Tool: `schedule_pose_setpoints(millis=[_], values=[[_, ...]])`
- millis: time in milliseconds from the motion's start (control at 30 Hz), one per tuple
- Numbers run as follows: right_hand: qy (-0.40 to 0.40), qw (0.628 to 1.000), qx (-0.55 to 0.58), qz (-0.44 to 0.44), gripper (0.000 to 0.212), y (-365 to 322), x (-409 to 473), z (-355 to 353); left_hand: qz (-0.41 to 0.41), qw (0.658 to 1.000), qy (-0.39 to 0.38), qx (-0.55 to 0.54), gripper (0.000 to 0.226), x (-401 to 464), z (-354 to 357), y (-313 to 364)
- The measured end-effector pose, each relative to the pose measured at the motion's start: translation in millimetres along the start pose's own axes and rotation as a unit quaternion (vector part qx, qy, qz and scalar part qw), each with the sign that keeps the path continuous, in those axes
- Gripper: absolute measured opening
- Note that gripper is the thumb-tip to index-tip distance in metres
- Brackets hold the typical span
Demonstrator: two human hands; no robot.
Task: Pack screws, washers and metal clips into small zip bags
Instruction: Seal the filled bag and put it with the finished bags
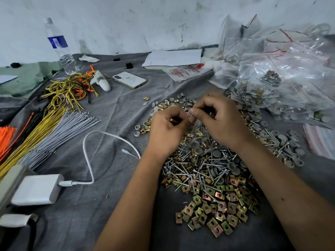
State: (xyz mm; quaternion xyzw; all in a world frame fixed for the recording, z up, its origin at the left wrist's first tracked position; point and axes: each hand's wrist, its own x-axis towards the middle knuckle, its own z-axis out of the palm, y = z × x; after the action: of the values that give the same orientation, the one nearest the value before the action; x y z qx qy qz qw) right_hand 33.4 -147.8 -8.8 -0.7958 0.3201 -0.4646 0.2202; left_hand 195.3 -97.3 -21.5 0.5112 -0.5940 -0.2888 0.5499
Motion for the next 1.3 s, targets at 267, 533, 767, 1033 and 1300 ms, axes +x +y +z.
schedule_pose_setpoints(millis=[267,533,767,1033,1300], values=[[-0.05,0.998,-0.032,-0.015,0.012,2,2,-6,-0.008,0.999,0.03,0.014,0.014,0,-1,-3],[-0.004,0.998,-0.052,-0.043,0.004,-2,1,-7,-0.027,0.999,0.023,0.025,0.012,1,-2,-3],[0.002,1.0,0.003,0.016,0.005,0,0,-7,-0.033,0.999,0.03,0.009,0.009,2,-5,-2],[0.033,0.997,0.043,0.05,0.002,7,1,-10,-0.064,0.997,0.044,-0.004,0.013,0,-6,0],[0.087,0.986,0.098,0.101,0.003,11,2,-12,-0.09,0.992,0.08,-0.046,0.013,1,-11,-2]])
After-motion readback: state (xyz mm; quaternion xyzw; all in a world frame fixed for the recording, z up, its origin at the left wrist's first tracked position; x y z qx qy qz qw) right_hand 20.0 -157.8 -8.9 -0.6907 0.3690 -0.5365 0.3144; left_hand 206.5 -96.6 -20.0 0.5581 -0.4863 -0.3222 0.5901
